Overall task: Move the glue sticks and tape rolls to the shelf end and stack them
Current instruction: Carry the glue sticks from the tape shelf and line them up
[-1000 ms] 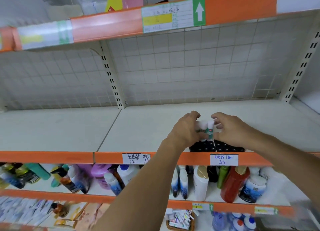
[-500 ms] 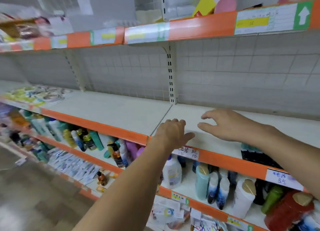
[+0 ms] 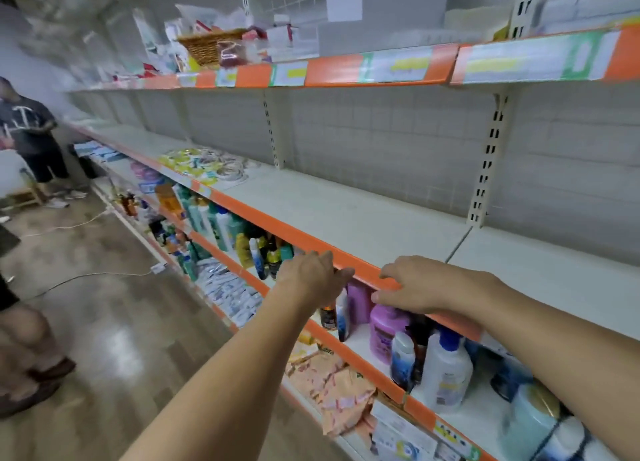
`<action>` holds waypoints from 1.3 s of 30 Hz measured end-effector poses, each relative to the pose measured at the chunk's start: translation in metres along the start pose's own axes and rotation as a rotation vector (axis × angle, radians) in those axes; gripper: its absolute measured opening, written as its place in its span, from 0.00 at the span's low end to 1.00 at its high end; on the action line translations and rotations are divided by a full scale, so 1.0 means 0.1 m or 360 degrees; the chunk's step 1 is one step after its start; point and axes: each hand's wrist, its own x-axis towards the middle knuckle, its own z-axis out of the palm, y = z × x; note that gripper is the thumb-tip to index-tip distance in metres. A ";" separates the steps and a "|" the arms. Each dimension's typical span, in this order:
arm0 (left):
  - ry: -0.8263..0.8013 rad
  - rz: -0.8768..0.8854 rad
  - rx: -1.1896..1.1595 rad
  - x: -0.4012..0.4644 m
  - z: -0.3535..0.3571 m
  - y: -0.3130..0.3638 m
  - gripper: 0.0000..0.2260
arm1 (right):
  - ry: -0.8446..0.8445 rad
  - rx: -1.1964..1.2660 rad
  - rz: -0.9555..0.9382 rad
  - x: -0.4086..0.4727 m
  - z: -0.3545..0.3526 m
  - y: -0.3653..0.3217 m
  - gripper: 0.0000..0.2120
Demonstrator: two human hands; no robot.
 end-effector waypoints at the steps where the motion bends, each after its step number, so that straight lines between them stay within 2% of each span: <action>1: 0.0015 -0.0012 0.0006 0.03 -0.01 -0.12 0.29 | 0.0014 -0.0001 -0.0034 0.11 -0.01 -0.09 0.25; 11: 0.0131 -0.0182 0.0024 0.46 -0.06 -1.14 0.23 | 0.0207 0.0034 -0.0209 1.17 -0.04 -0.85 0.21; 15: 0.0056 -0.0268 0.0028 0.66 -0.04 -1.62 0.22 | 0.0125 -0.0022 -0.0278 1.66 -0.11 -1.09 0.24; 21: 0.0003 -0.0386 -0.0032 0.97 0.00 -2.35 0.26 | 0.0055 -0.0082 -0.0393 2.52 -0.22 -1.55 0.27; 25: -0.0050 -0.0489 0.0001 1.35 0.00 -2.90 0.30 | -0.0059 -0.0152 -0.0476 3.16 -0.31 -1.92 0.24; 29: -0.0067 -0.0565 0.0051 1.82 -0.07 -3.48 0.30 | -0.0093 -0.0128 -0.0531 3.88 -0.49 -2.26 0.27; 33: -0.0049 -0.0615 0.0037 2.31 -0.20 -3.98 0.29 | -0.0074 -0.0178 -0.0575 4.57 -0.72 -2.51 0.19; 39: -0.0067 -0.0569 0.0018 2.91 -0.21 -4.49 0.29 | -0.0050 -0.0244 -0.0525 5.34 -0.88 -2.74 0.20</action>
